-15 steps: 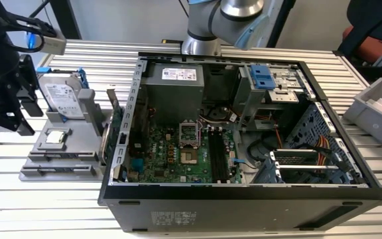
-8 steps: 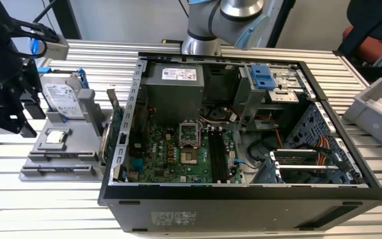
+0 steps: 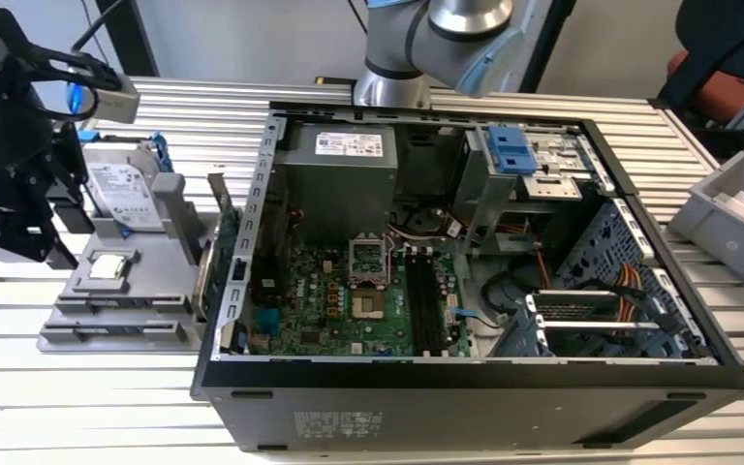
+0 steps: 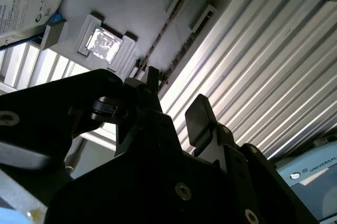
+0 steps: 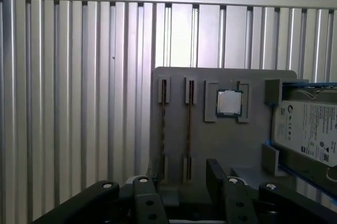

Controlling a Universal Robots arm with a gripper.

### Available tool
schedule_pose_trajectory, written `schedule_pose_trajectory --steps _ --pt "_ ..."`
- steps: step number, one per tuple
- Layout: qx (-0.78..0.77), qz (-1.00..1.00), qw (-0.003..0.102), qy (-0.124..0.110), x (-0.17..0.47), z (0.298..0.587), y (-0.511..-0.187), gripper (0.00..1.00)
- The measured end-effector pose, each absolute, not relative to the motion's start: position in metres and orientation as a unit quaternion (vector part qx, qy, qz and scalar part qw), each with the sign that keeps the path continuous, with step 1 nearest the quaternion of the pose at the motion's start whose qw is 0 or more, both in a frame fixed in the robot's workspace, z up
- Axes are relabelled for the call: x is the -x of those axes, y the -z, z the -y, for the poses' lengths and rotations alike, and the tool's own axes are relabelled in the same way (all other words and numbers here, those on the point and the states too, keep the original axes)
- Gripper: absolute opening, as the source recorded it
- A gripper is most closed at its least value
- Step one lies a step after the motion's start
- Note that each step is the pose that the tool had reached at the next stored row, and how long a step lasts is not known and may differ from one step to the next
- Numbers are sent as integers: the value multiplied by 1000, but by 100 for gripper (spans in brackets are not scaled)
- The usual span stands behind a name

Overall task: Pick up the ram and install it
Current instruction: 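Pick up the ram and move it above insertion slot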

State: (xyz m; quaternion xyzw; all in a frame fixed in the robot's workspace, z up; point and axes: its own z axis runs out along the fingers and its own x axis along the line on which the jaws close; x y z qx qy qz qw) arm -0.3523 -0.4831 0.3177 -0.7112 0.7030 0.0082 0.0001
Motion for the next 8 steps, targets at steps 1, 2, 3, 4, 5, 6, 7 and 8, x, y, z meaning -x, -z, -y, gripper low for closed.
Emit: schedule_pose_trajectory --steps 1,2,3,4,5,6,7,8 --pt "711 -703 0 -8 352 482 -316 100" --pt "711 -703 0 -8 352 482 -315 100" --pt "711 -703 0 -8 352 482 -314 100" --pt "711 -703 0 -8 352 481 -313 100" --pt "711 -704 0 -8 352 481 -312 100" --pt "710 -704 0 -8 353 480 -311 100" --pt "710 -704 0 -8 353 480 -310 100" --pt "710 -704 0 -8 353 480 -309 100"
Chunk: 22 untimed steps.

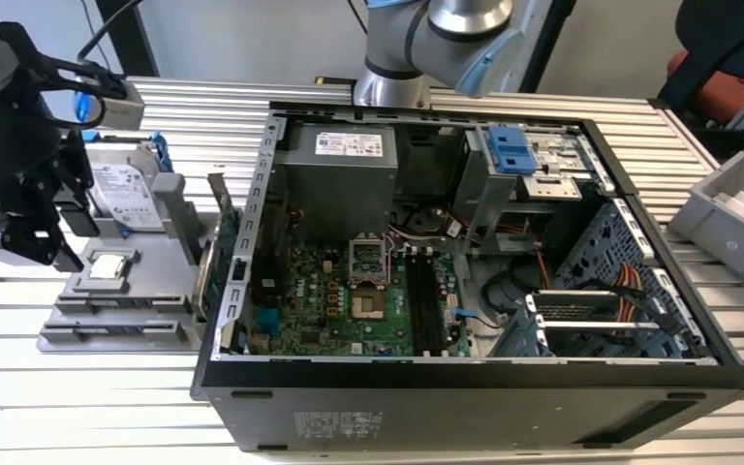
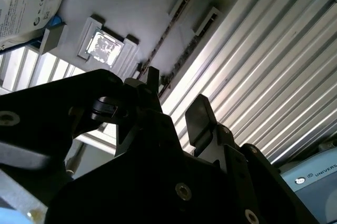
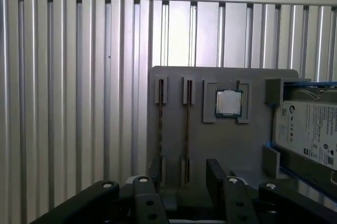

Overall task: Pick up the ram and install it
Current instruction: 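Pick up the ram and move it above insertion slot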

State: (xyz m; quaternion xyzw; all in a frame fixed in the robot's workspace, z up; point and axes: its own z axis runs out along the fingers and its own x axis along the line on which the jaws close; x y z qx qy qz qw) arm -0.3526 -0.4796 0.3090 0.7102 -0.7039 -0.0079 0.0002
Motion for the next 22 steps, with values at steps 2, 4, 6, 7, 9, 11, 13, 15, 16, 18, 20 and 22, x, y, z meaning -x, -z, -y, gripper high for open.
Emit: schedule_pose_trajectory --steps 2,4,6,7,9,11,13,15,16,18,20,22 --pt "-710 704 0 8 353 478 -307 100" --pt "-710 705 0 8 353 478 -305 100" --pt "-709 705 0 8 353 476 -304 100" --pt "-709 705 0 8 353 476 -302 100" --pt "-709 706 0 8 353 474 -299 100" --pt "-708 706 0 8 353 473 -296 100" --pt "-708 706 0 8 353 472 -294 100" --pt "-707 707 0 8 353 470 -292 100" --pt "-707 707 0 8 353 470 -291 100" --pt "-707 707 0 8 353 468 -288 100" --pt "-706 708 0 8 353 467 -287 100" --pt "-706 708 0 8 353 466 -284 100"
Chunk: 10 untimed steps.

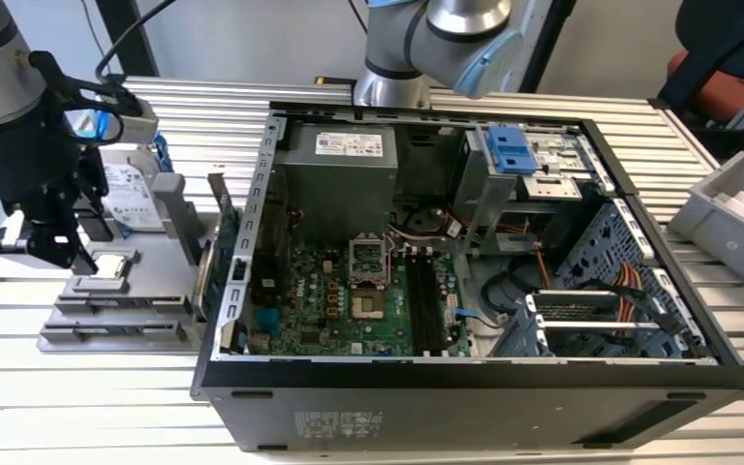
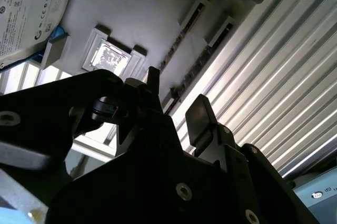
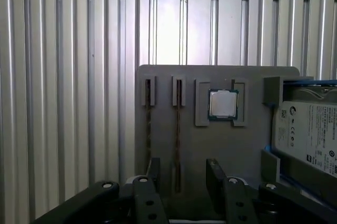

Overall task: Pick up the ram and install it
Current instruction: 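Pick up the ram and move it above insertion slot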

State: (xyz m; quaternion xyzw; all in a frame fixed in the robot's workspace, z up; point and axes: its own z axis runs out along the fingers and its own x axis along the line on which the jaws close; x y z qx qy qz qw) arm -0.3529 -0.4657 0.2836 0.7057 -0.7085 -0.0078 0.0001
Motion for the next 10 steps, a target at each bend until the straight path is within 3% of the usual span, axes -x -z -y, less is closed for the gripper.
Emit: schedule_pose_trajectory --steps 10 --pt "-704 711 0 8 353 461 -270 100"
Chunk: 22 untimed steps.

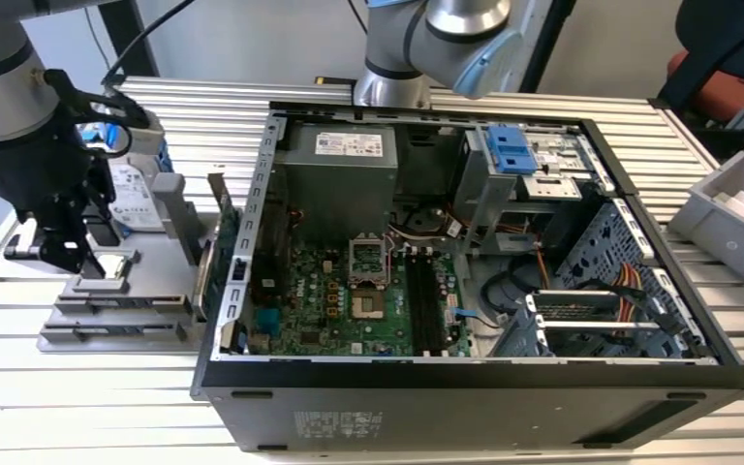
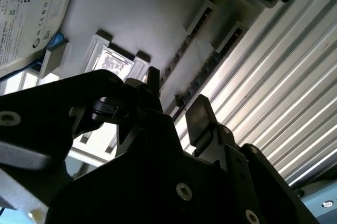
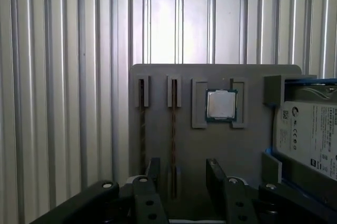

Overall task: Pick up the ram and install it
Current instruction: 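Pick up the ram and move it above insertion slot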

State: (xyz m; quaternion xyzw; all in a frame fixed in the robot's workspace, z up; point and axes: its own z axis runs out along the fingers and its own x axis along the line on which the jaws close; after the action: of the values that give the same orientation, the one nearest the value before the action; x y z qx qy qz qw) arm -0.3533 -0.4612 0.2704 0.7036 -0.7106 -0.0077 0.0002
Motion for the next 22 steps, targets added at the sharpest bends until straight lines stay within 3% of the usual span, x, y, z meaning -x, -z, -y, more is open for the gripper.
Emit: schedule_pose_trajectory --steps 22 --pt "-704 711 0 8 356 497 -246 100"
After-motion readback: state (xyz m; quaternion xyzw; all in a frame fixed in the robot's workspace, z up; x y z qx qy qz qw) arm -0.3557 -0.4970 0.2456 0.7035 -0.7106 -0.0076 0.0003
